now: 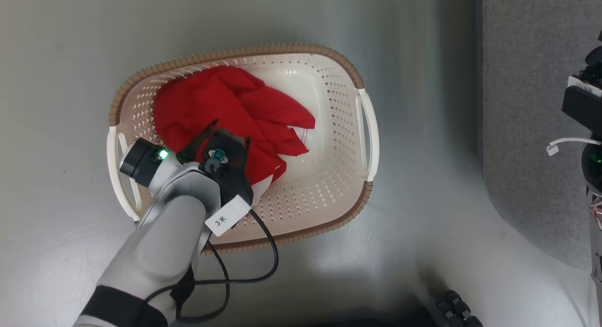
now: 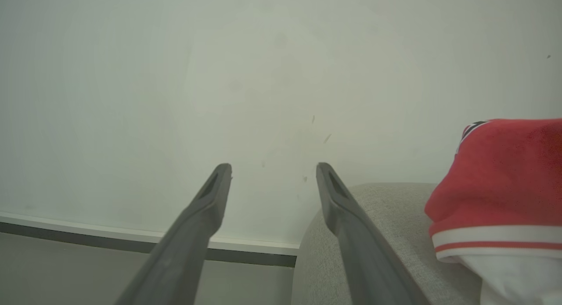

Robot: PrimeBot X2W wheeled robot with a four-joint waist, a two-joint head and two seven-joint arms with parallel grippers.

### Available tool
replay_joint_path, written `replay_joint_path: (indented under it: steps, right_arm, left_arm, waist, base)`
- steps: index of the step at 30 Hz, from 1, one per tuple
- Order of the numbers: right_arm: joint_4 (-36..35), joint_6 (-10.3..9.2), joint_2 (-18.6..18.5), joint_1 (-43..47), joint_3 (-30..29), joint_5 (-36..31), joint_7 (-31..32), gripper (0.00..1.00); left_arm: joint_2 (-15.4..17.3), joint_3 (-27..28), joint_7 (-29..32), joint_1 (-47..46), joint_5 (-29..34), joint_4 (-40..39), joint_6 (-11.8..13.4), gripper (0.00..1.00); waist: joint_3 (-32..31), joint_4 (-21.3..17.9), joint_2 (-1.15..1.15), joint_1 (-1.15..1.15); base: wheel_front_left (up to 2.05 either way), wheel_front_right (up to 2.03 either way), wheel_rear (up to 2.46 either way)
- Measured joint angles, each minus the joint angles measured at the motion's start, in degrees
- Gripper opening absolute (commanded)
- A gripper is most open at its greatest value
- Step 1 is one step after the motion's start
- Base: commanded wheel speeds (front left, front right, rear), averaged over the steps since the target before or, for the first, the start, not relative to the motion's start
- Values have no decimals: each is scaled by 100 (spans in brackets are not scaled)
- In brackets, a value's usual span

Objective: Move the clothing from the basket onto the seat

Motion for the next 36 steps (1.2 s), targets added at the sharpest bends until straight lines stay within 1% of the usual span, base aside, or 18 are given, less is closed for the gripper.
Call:
replay_joint_path:
  steps: [5,10,21,29,36]
  right_arm:
    - [-5,1,10,-54,75,-31,-42,100]
    - [-93,9,23,-181,142,-85,-51,100]
    - [-116,9,90,-259,270,-191,-77,100]
    - [-40,26,158,-275,391,-198,-120,100]
    - [-37,26,151,-258,402,-248,-138,100]
  left_arm:
    - [-2,5,-16,-157,22,213,62,100]
    - [24,-8,-9,-393,174,420,93,100]
    - [19,-153,137,-824,338,880,185,100]
    - [66,-307,298,-1014,569,1287,235,100]
    - [11,-427,392,-1129,648,1500,235,100]
  waist:
    - [149,-3,0,0]
    - [262,-50,0,-1]
    - [490,-160,-1,0]
    - [582,-262,-1,0]
    - [564,-339,-1,-1]
  base:
    - [0,0,0]
    - [0,0,0]
    - [0,0,0]
    - [0,0,0]
    - [0,0,0]
